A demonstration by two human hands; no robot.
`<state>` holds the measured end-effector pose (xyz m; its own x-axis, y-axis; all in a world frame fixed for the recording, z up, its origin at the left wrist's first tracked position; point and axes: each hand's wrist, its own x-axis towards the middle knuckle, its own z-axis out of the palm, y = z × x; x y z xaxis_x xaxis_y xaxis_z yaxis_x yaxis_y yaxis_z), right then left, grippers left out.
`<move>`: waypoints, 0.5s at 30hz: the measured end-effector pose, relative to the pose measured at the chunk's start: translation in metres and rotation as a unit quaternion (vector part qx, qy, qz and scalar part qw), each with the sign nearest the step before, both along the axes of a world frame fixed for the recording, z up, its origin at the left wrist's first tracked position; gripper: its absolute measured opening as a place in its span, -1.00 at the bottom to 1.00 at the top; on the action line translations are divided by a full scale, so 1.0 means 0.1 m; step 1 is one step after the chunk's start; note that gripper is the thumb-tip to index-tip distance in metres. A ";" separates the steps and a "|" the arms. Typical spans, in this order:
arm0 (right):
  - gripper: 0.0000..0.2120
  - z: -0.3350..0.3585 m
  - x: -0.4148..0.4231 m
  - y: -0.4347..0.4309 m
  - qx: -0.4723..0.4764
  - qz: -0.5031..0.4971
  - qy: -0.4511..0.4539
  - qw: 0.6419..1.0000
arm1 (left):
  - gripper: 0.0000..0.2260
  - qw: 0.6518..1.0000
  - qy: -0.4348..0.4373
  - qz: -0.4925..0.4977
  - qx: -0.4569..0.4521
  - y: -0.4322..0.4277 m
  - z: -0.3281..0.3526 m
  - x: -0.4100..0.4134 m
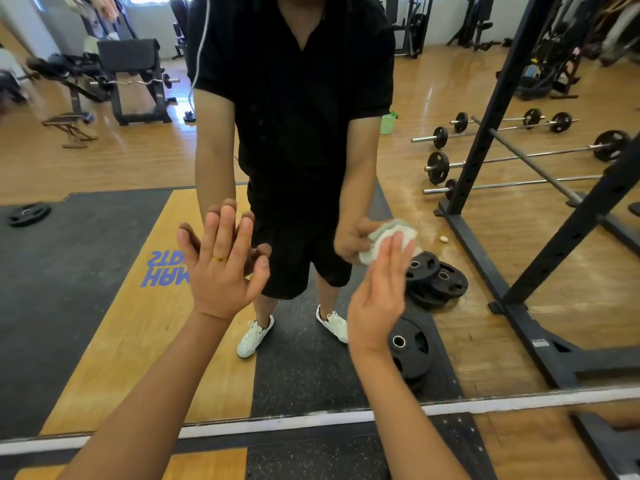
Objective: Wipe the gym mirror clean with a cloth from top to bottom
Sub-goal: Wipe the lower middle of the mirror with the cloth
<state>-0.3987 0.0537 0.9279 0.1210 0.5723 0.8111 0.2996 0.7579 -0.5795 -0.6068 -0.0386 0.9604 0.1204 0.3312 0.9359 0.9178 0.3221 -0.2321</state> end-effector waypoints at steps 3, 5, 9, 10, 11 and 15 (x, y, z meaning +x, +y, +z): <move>-0.54 -0.09 -0.26 -0.25 0.018 0.015 -0.077 0.997 | -0.33 1.000 -0.008 0.000 -0.012 -0.01 0.01 -0.01; -0.57 -0.09 -0.26 -0.27 0.028 0.008 -0.101 0.994 | -0.35 1.000 -0.013 -0.005 -0.014 -0.03 0.02 0.01; -0.58 -0.07 -0.21 -0.21 0.039 -0.005 -0.096 0.995 | -0.39 0.995 -0.053 -0.070 -0.047 -0.16 0.10 0.07; -0.59 -0.07 -0.25 -0.24 0.029 -0.005 -0.085 0.996 | -0.40 0.992 -0.054 -0.095 -0.065 -0.24 0.10 0.06; -0.59 -0.06 -0.29 -0.27 0.020 -0.006 -0.070 0.997 | -0.39 0.989 -0.046 -0.116 -0.083 -0.34 0.08 0.02; -0.52 -0.05 -0.45 -0.34 -0.002 -0.015 -0.025 1.000 | -0.40 0.987 -0.012 -0.119 -0.110 -0.89 -0.03 -0.39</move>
<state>-0.4434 0.0197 0.9234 0.0984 0.5714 0.8148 0.3508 0.7463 -0.5657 -0.6458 -0.1278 0.9572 0.1983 0.4923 0.8476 0.9673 0.0412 -0.2503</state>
